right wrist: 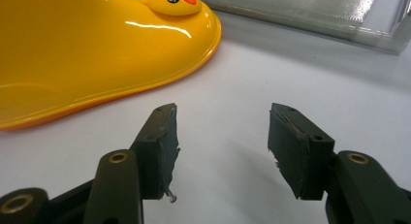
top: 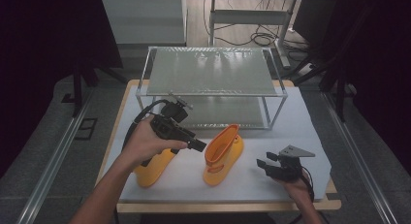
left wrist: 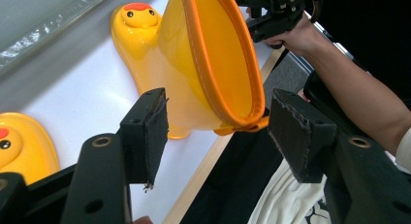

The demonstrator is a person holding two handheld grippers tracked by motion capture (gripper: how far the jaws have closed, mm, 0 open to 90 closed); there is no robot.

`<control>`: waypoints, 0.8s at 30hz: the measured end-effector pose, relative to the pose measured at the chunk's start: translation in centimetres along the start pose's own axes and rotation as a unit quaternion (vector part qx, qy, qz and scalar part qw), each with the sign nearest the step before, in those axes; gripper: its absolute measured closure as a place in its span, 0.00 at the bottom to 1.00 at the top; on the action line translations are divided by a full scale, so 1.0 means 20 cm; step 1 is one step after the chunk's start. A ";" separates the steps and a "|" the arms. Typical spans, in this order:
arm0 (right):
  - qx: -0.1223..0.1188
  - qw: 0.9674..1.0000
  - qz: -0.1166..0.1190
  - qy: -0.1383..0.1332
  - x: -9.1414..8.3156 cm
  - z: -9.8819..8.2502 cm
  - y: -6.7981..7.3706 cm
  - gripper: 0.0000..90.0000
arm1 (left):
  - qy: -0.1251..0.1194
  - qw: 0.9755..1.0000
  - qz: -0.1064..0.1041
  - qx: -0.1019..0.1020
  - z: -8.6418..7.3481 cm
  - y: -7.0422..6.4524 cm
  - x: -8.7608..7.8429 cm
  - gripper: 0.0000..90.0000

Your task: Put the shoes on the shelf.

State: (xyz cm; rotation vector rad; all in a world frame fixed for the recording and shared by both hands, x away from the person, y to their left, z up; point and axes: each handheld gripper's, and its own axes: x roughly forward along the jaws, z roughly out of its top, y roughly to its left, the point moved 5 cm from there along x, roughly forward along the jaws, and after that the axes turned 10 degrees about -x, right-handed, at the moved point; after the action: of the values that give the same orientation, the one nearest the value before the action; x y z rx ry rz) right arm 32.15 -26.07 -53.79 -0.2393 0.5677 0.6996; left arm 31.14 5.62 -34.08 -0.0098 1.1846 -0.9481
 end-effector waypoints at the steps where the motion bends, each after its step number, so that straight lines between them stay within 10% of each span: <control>1: 0.000 1.000 0.000 0.000 0.00 0.00 0.00 0.49 | 0.001 1.000 0.001 -0.002 0.01 0.00 0.01 0.45; 24: 0.003 1.000 -0.003 -0.004 -0.01 0.00 -0.01 0.49 | 0.024 0.998 0.038 -0.032 0.18 0.00 0.25 0.47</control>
State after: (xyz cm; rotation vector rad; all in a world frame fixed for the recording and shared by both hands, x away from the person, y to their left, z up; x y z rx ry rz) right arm 32.15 -26.31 -53.62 -0.2321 0.5619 0.6917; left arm 34.26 0.80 -36.34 0.0062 1.2505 -0.8462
